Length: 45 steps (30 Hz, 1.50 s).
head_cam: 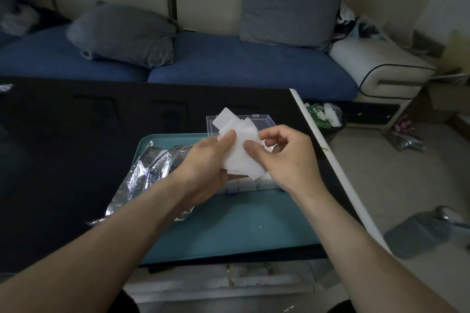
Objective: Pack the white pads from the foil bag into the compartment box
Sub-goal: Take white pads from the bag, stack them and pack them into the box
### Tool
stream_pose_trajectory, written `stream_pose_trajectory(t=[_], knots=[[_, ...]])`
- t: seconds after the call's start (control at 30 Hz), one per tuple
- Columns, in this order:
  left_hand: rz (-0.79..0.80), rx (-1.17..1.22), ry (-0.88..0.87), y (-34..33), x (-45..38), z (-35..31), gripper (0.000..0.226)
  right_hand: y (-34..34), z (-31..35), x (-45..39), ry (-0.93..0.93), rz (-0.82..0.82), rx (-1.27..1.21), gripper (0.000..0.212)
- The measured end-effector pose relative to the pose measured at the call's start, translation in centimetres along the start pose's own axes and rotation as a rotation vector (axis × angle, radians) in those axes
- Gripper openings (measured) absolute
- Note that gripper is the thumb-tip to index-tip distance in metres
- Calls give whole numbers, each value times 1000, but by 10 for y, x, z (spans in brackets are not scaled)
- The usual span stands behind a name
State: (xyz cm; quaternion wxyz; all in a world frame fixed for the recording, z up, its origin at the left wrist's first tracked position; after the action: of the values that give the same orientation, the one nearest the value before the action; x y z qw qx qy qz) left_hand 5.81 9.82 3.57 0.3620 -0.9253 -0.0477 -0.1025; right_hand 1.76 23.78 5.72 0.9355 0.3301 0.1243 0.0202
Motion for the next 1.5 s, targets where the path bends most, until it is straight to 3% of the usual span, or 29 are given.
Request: stream_pose_trajectory(t=[0.17,0.3,0.37,0.47,0.53,0.63,0.73,0.8,0.93,1.07,1.23,1.37,1.5], knots=[[45,-73,-57,6,3,-4,25,5,-7,-5,-60,149,-199,17],[63,-68,-22,8,4,-7,26,27,-18,-14,-226,132,-533,17],[29,-96,-40,12,2,-7,23,35,-17,-15,-199,257,-652,20],[-49,-174,-84,15,0,-5,12,30,-10,-5,-82,522,-534,30],[-59,-222,-101,13,1,-2,12,20,-7,-1,-32,573,-369,33],[-81,-255,-105,7,3,1,32,14,-6,-3,-17,461,-284,30],[-139,-211,-94,7,4,5,18,11,-6,-4,10,406,-154,27],[-159,-142,-64,7,2,7,25,7,-9,-5,37,367,-33,30],[-106,-18,40,5,-1,5,33,4,-13,-11,96,213,59,30],[-99,-59,33,9,-4,0,29,5,-8,-9,157,116,53,23],[42,-143,27,9,2,-2,35,5,-3,-7,220,38,108,19],[67,-200,2,13,4,-4,40,7,-8,-8,85,183,-186,15],[76,-120,-3,10,6,-6,27,11,-11,-10,-127,155,-561,19]])
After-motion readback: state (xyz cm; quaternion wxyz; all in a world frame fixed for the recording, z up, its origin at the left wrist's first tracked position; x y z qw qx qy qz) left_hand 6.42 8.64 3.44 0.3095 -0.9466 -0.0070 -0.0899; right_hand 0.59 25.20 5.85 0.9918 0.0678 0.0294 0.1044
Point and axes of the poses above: each hand's wrist, its own x-axis away from the middle knuckle, its own y-axis out of the back of the hand, z = x × y, the point moved 5 cm from there along -x, towards the middle knuckle, and after that the axes turned 14 degrees about x, right-handed, at the moved point
